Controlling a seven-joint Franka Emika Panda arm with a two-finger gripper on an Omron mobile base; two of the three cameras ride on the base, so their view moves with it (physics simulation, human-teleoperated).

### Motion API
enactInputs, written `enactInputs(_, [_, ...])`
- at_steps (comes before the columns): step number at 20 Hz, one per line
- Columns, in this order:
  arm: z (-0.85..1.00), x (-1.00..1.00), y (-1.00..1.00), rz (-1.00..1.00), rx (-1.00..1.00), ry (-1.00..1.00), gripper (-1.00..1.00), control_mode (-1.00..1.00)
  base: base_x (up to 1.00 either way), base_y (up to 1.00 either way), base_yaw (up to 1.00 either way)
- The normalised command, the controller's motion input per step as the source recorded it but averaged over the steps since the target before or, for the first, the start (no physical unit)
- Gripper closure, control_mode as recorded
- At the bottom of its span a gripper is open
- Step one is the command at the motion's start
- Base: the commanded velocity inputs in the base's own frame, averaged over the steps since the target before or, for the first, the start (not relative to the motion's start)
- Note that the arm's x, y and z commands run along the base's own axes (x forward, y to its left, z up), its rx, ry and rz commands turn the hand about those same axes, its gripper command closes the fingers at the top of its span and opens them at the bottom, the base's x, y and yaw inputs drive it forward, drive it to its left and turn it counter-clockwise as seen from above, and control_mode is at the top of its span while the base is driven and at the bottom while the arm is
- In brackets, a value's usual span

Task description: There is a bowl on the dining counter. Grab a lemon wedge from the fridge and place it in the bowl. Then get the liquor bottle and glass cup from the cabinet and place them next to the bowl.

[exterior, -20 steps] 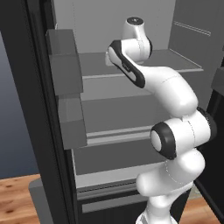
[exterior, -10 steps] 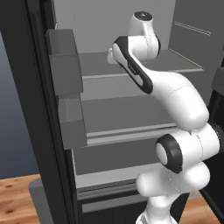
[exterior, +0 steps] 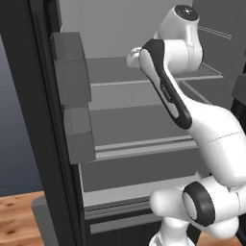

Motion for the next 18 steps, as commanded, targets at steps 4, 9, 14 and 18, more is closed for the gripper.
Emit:
enactInputs(4, [0.16,-1.00,-0.23,0.00,0.00,0.00,1.00,-1.00,0.00,0.00,0.00])
enactInputs(9, [0.01,-1.00,-0.31,0.00,0.00,0.07,1.00,-1.00,0.00,0.00,0.00])
enactInputs(14, [-0.37,-0.78,-0.33,0.00,-0.02,0.19,1.00,-1.00,0.00,0.00,0.00])
enactInputs(18, [-0.39,-0.58,-0.29,0.00,-0.02,0.11,1.00,-1.00,0.00,0.00,0.00])
